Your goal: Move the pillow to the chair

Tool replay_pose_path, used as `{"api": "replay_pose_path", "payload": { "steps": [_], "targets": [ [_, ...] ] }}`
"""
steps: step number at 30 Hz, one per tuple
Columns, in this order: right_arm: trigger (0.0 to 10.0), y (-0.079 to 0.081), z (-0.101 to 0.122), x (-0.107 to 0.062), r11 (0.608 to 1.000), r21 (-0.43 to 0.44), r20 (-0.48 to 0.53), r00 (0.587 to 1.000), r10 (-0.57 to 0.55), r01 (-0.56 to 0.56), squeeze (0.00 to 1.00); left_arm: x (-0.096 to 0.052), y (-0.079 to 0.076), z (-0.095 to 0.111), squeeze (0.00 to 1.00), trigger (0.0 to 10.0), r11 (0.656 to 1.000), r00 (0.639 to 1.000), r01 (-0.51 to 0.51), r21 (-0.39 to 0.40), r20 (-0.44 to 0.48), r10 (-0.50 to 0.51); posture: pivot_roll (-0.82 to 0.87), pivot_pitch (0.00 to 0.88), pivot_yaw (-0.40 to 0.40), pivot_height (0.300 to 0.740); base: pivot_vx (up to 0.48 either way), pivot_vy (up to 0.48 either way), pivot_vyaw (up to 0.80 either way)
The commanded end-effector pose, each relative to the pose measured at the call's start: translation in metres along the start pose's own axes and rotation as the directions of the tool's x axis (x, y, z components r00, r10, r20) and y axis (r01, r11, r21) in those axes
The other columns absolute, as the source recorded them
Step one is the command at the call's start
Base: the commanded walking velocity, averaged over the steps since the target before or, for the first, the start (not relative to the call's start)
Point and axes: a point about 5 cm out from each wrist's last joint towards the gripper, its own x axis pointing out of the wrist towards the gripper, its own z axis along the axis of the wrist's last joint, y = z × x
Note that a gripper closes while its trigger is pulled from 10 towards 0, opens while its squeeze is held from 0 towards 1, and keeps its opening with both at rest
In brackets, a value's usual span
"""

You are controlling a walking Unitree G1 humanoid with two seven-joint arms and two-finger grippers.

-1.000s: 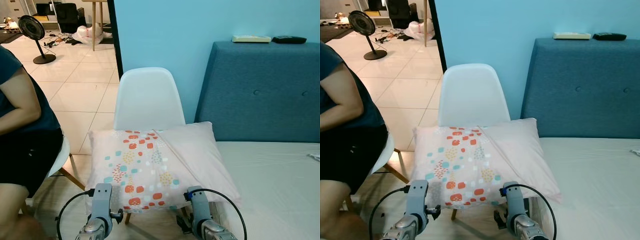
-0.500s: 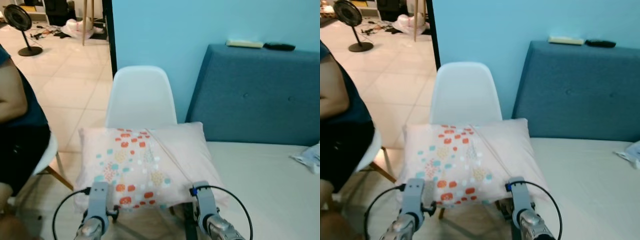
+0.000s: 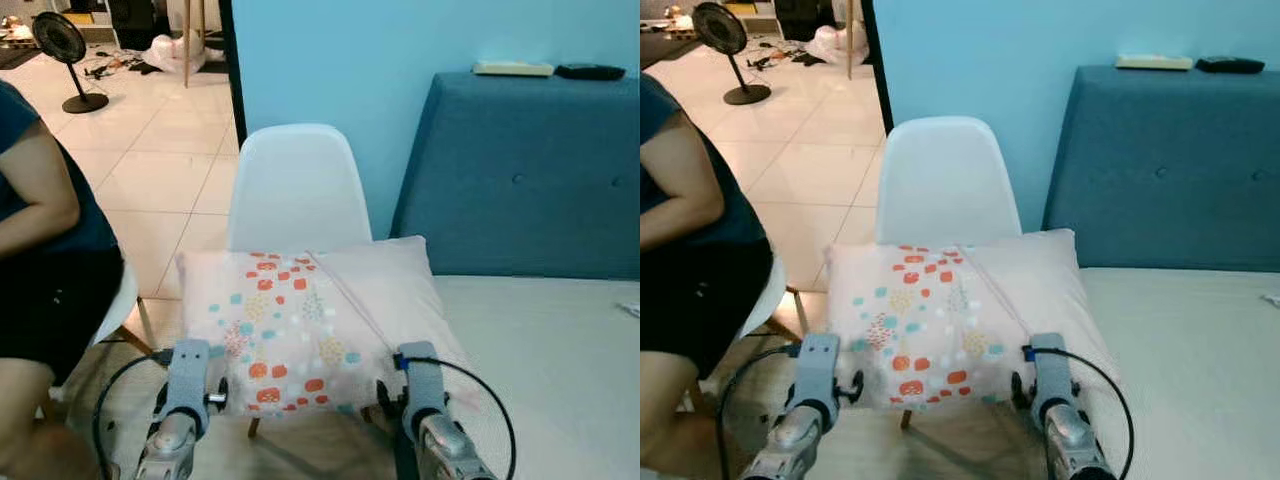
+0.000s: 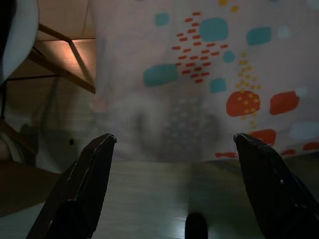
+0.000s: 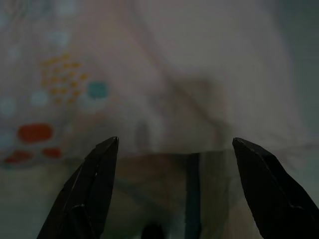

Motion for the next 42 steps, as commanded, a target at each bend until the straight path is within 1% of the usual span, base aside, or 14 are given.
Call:
{"api": "replay_pose_path", "payload": {
  "steps": [1, 3, 4, 7, 8, 9, 13, 15, 20, 22, 24, 28, 35, 42],
  "targets": [
    [10.0, -0.003, 0.01, 0.001, 0.999, 0.034, 0.051, 0.999, -0.011, 0.009, 0.0, -0.003, -0.004, -0.006, 0.0, 10.0, 1.0, 1.0, -0.01, 0.007, -0.024, 0.01, -0.08, 0.132, -0.005, 0.74, 0.0, 0.0, 0.0],
    [10.0, -0.005, 0.013, 0.002, 1.0, 0.015, 0.073, 0.997, -0.013, 0.011, 0.0, -0.004, -0.007, -0.005, 0.0, 10.0, 1.0, 1.0, 0.001, 0.021, -0.008, 0.0, -0.09, 0.134, -0.004, 0.74, 0.0, 0.0, 0.0],
    [10.0, -0.007, 0.024, 0.003, 1.0, -0.012, 0.125, 0.992, -0.016, 0.018, 0.0, -0.008, -0.012, -0.001, 0.0, 10.0, 0.999, 0.998, 0.035, 0.034, 0.054, -0.037, -0.09, 0.143, -0.011, 0.74, 0.0, 0.0, 0.0],
    [10.0, -0.008, 0.031, 0.004, 1.0, 0.003, 0.152, 0.988, -0.022, 0.022, 0.0, -0.011, -0.012, -0.002, 0.0, 10.0, 0.999, 0.997, 0.034, 0.034, 0.062, -0.036, -0.09, 0.148, -0.022, 0.74, 0.0, 0.0, 0.0],
    [10.0, -0.007, 0.031, 0.004, 1.0, 0.013, 0.154, 0.988, -0.016, 0.014, 0.0, -0.012, -0.01, -0.004, 0.0, 10.0, 0.999, 0.998, 0.034, 0.014, 0.055, -0.035, -0.08, 0.123, -0.032, 0.74, 0.0, 0.0, 0.0],
    [10.0, 0.001, 0.027, 0.004, 1.0, 0.014, 0.14, 0.99, 0.002, -0.004, 0.0, -0.015, -0.004, -0.007, 0.0, 9.2, 0.997, 0.998, 0.05, -0.06, 0.051, -0.047, -0.1, 0.136, -0.035, 0.74, 0.0, 0.0, 0.0],
    [10.0, 0.004, 0.024, 0.003, 0.999, -0.038, 0.126, 0.992, 0.001, 0.004, 0.0, -0.017, 0.006, -0.005, 0.0, 10.0, 0.997, 0.998, -0.01, -0.072, 0.068, 0.015, -0.08, 0.131, -0.061, 0.74, 0.0, 0.0, 0.0],
    [10.0, 0.005, 0.027, 0.004, 1.0, -0.02, 0.131, 0.991, 0.022, -0.019, 0.0, -0.016, 0.007, 0.003, 0.0, 10.0, 0.988, 0.995, -0.036, -0.148, 0.086, 0.049, -0.06, 0.147, -0.06, 0.74, 0.0, 0.0, 0.0],
    [10.0, -0.004, 0.04, 0.005, 0.999, 0.003, 0.171, 0.984, 0.045, -0.046, 0.0, -0.011, -0.008, 0.02, 0.0, 10.0, 0.975, 0.995, 0.026, -0.219, 0.096, -0.005, -0.09, 0.143, 0.002, 0.74, 0.0, 0.0, 0.0],
    [10.0, -0.004, 0.042, 0.005, 0.999, -0.034, 0.172, 0.984, 0.04, -0.035, 0.0, -0.006, -0.014, 0.024, 0.0, 10.0, 0.98, 0.992, 0.081, -0.184, 0.106, -0.062, -0.09, 0.152, -0.01, 0.74, 0.0, 0.0, 0.0],
    [10.0, -0.005, 0.041, 0.004, 0.999, -0.01, 0.169, 0.985, 0.032, -0.03, 0.0, -0.003, -0.015, 0.027, 0.0, 10.0, 0.99, 0.991, 0.089, -0.109, 0.108, -0.078, -0.08, 0.127, -0.011, 0.74, 0.0, 0.0, 0.0],
    [10.0, 0.0, 0.043, 0.006, 0.996, 0.031, 0.167, 0.983, 0.074, -0.08, 0.0, -0.004, -0.012, 0.042, 0.0, 10.0, 0.99, 0.991, 0.081, -0.111, 0.115, -0.068, -0.03, 0.109, -0.045, 0.74, 0.0, 0.0, 0.0],
    [10.0, 0.02, 0.041, 0.011, 0.989, -0.009, 0.093, 0.984, 0.149, -0.149, 0.0, -0.006, 0.004, 0.034, 0.0, 10.0, 0.999, 0.996, 0.035, -0.038, 0.088, -0.031, -0.03, 0.102, -0.087, 0.74, 0.0, 0.0, 0.0],
    [10.0, 0.027, 0.044, 0.012, 0.987, -0.014, 0.09, 0.983, 0.162, -0.161, 0.0, -0.008, 0.004, 0.033, 0.0, 10.0, 1.0, 0.998, 0.023, -0.014, 0.06, -0.022, -0.05, 0.109, -0.069, 0.74, 0.0, 0.0, 0.0]
  ]
}}
